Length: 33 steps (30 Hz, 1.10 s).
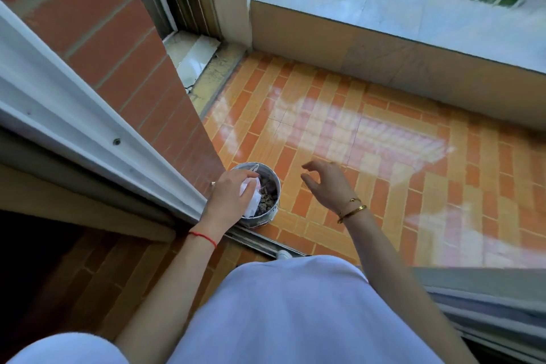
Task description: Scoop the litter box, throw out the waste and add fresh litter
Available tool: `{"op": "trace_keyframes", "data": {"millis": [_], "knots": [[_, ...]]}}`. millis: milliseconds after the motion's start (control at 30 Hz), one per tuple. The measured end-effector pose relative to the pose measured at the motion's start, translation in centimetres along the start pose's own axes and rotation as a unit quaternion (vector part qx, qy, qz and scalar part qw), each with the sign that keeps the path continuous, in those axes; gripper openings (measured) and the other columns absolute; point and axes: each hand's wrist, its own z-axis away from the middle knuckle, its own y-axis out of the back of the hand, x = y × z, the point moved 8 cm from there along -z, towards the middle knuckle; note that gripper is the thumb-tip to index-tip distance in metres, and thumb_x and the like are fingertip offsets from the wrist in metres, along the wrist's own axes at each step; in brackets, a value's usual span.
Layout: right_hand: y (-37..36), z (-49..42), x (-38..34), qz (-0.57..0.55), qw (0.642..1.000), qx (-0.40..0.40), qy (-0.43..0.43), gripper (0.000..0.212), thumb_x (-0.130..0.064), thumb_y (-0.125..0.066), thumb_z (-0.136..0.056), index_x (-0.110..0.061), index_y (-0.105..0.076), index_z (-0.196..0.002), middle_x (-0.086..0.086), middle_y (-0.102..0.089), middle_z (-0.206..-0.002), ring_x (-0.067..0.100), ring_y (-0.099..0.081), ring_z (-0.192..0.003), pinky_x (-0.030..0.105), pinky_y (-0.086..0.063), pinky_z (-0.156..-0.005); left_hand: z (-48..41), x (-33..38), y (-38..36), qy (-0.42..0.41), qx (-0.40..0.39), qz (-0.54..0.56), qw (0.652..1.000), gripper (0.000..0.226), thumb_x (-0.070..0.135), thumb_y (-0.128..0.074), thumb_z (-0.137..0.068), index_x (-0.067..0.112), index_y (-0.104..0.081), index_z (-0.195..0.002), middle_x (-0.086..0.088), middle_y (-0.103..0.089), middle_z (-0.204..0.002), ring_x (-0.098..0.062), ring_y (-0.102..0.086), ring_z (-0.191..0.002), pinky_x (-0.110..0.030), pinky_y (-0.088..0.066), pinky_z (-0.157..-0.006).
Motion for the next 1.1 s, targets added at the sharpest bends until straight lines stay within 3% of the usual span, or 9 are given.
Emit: {"op": "trace_keyframes", "data": {"millis": [367, 600, 733, 833, 967, 1100], "knots": [[-1.8, 13.1, 0.7, -0.033, 0.981, 0.085, -0.169, 0.037, -0.035, -0.052, -0.095, -0.018, -0.058, -0.127, -0.001, -0.061, -0.125, 0.023, -0.047, -0.124, 0.039, -0.042, -0.102, 5.9, 0.6, 0.5, -0.125, -0.106, 0.017, 0.986, 0.024, 0.016, -0.053, -0.096, 0.014, -0.068, -0.115, 0.002, -0.067, -0.115, -0.015, -0.053, -0.114, -0.019, -0.033, -0.090], [-3.7, 23.3, -0.6, -0.050, 0.950, 0.156, -0.264, 0.033, -0.035, -0.052, -0.095, -0.019, -0.060, -0.123, 0.000, -0.064, -0.119, 0.023, -0.052, -0.118, 0.041, -0.046, -0.097, 9.1, 1.5, -0.8, -0.223, -0.185, -0.009, 0.957, 0.025, 0.021, -0.054, -0.097, 0.016, -0.067, -0.117, 0.003, -0.067, -0.114, -0.012, -0.056, -0.110, -0.018, -0.035, -0.089], [-4.0, 28.5, -0.6, -0.067, 0.921, 0.201, -0.328, 0.034, -0.035, -0.052, -0.095, -0.018, -0.062, -0.122, 0.002, -0.066, -0.111, 0.022, -0.057, -0.109, 0.039, -0.049, -0.092, 10.6, 4.3, -2.6, -0.295, -0.229, -0.022, 0.927, 0.025, 0.025, -0.053, -0.097, 0.018, -0.066, -0.117, 0.002, -0.066, -0.107, -0.020, -0.059, -0.104, -0.036, -0.049, -0.091], [-4.0, 32.3, -0.2, -0.078, 0.898, 0.231, -0.366, 0.032, -0.034, -0.053, -0.094, -0.018, -0.063, -0.120, 0.002, -0.066, -0.111, 0.020, -0.054, -0.110, 0.037, -0.047, -0.094, 12.4, 7.3, -4.0, -0.347, -0.258, -0.032, 0.901, 0.025, 0.025, -0.051, -0.098, 0.018, -0.065, -0.118, 0.000, -0.064, -0.108, -0.025, -0.059, -0.098, -0.034, -0.047, -0.083], [-3.9, 37.7, 0.7, -0.098, 0.864, 0.264, -0.418, 0.030, -0.034, -0.052, -0.094, -0.020, -0.063, -0.119, 0.002, -0.064, -0.116, 0.021, -0.048, -0.118, 0.041, -0.044, -0.098, 15.3, 11.3, -6.3, -0.416, -0.285, -0.041, 0.862, 0.026, 0.025, -0.052, -0.099, 0.017, -0.064, -0.120, -0.003, -0.064, -0.118, -0.024, -0.055, -0.112, -0.039, -0.046, -0.093], [-3.6, 43.6, 1.7, -0.103, 0.831, 0.304, -0.454, 0.029, -0.030, -0.053, -0.094, -0.017, -0.064, -0.119, 0.002, -0.064, -0.116, 0.020, -0.051, -0.115, 0.035, -0.045, -0.095, 19.0, 15.4, -9.4, -0.469, -0.308, -0.045, 0.827, 0.024, 0.022, -0.054, -0.097, 0.016, -0.066, -0.118, -0.005, -0.066, -0.116, -0.027, -0.057, -0.111, -0.036, -0.046, -0.090]]}}
